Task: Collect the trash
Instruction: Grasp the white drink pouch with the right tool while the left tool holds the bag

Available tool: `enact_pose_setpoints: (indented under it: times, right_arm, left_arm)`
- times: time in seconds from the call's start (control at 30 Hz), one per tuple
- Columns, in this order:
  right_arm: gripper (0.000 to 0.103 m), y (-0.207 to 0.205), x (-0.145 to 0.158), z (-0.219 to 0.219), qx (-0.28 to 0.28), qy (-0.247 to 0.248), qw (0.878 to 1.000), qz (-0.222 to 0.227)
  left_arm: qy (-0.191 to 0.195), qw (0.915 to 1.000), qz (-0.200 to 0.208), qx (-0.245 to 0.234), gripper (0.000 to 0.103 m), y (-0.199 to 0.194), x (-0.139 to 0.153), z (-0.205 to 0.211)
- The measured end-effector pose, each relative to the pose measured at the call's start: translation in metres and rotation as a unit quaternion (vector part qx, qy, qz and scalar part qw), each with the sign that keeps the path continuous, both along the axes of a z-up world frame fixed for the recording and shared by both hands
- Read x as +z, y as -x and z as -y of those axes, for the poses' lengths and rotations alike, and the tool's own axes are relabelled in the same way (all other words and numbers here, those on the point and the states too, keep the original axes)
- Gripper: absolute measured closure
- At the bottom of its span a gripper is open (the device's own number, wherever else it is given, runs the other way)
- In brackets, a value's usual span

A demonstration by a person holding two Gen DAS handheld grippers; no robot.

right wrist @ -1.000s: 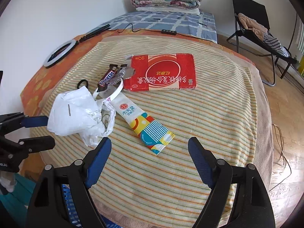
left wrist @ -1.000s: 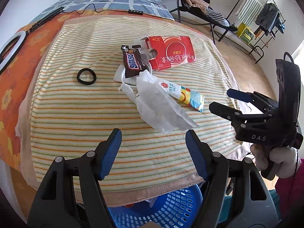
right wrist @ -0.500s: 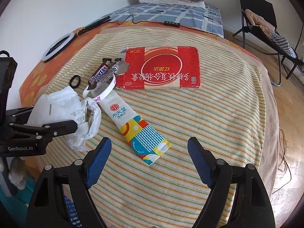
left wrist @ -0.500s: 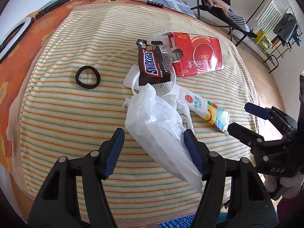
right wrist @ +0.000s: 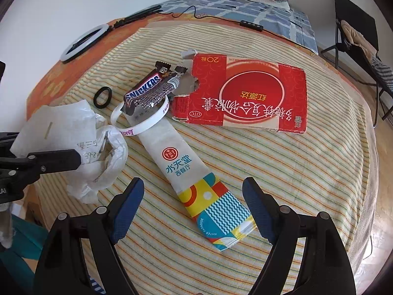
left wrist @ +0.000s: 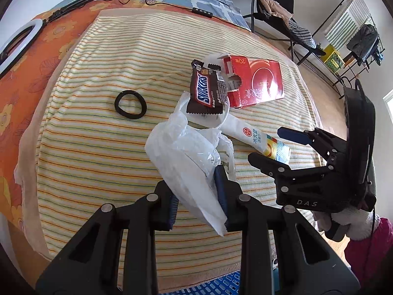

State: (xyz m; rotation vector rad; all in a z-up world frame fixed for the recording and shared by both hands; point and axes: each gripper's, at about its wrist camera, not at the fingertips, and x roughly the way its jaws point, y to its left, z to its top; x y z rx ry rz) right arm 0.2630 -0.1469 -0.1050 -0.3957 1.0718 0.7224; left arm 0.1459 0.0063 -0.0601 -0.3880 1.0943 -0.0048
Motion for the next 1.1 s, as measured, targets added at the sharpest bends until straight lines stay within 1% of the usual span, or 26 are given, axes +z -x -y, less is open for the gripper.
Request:
enact_pose_setpoints:
  times: [0.13, 0.17, 0.23, 0.27, 0.3, 0.33, 0.4, 0.43, 0.5, 0.63, 0.73, 0.8, 0.87, 0.97, 1.1]
  right_arm:
    - [0.021, 0.000, -0.013, -0.009, -0.001, 0.014, 1.000, -0.007]
    - [0.026, 0.001, -0.016, -0.010, -0.001, 0.022, 1.000, -0.005]
    - [0.031, 0.007, -0.015, -0.011, 0.007, 0.030, 1.000, 0.006]
    - [0.039, 0.009, -0.014, -0.010, 0.010, 0.031, 0.999, 0.004]
    - [0.051, 0.010, -0.012, -0.008, 0.010, 0.030, 1.000, 0.001]
    - [0.058, 0.012, -0.010, -0.006, 0.008, 0.029, 1.000, -0.001]
    - [0.068, 0.015, -0.008, 0.000, 0.005, 0.028, 1.000, -0.014]
    - [0.071, 0.018, -0.007, 0.003, 0.004, 0.027, 0.999, -0.018]
    - [0.074, 0.023, -0.006, 0.010, 0.006, 0.035, 0.999, -0.020]
    - [0.076, 0.032, -0.003, 0.026, 0.001, 0.050, 0.998, -0.029]
    - [0.078, 0.044, -0.002, 0.036, 0.006, 0.089, 0.996, -0.009]
    - [0.080, 0.048, -0.001, 0.046, 0.000, 0.098, 0.995, -0.011]
    - [0.082, 0.050, 0.001, 0.059, -0.012, 0.093, 0.995, -0.018]
    - [0.083, 0.056, 0.003, 0.074, -0.021, 0.094, 0.995, -0.017]
    - [0.092, 0.064, 0.008, 0.094, -0.042, 0.079, 0.996, -0.016]
  left_arm:
    - [-0.009, 0.9999, 0.005, 0.002, 0.077, 0.009, 0.005, -0.007]
    - [-0.013, 0.9999, 0.007, 0.003, 0.077, 0.011, 0.005, -0.008]
    - [-0.017, 0.9998, 0.007, 0.002, 0.077, 0.015, 0.006, -0.010]
    - [-0.018, 0.9998, 0.007, 0.004, 0.077, 0.016, 0.006, -0.011]
    - [-0.017, 0.9998, 0.007, 0.006, 0.077, 0.017, 0.006, -0.012]
    - [-0.016, 0.9998, 0.006, 0.007, 0.077, 0.016, 0.006, -0.013]
    - [-0.014, 0.9998, 0.007, 0.009, 0.077, 0.017, 0.008, -0.013]
    - [-0.015, 0.9998, 0.010, 0.009, 0.077, 0.018, 0.009, -0.013]
    - [-0.019, 0.9997, 0.015, 0.008, 0.077, 0.020, 0.013, -0.011]
    - [-0.026, 0.9994, 0.020, 0.009, 0.077, 0.022, 0.015, -0.010]
    - [-0.031, 0.9993, 0.019, 0.009, 0.077, 0.023, 0.014, -0.011]
    - [-0.033, 0.9992, 0.019, 0.009, 0.077, 0.024, 0.014, -0.010]
    - [-0.033, 0.9992, 0.020, 0.008, 0.077, 0.025, 0.015, -0.009]
    - [-0.033, 0.9991, 0.024, 0.006, 0.077, 0.026, 0.016, -0.008]
    - [-0.033, 0.9990, 0.030, 0.004, 0.077, 0.030, 0.020, -0.009]
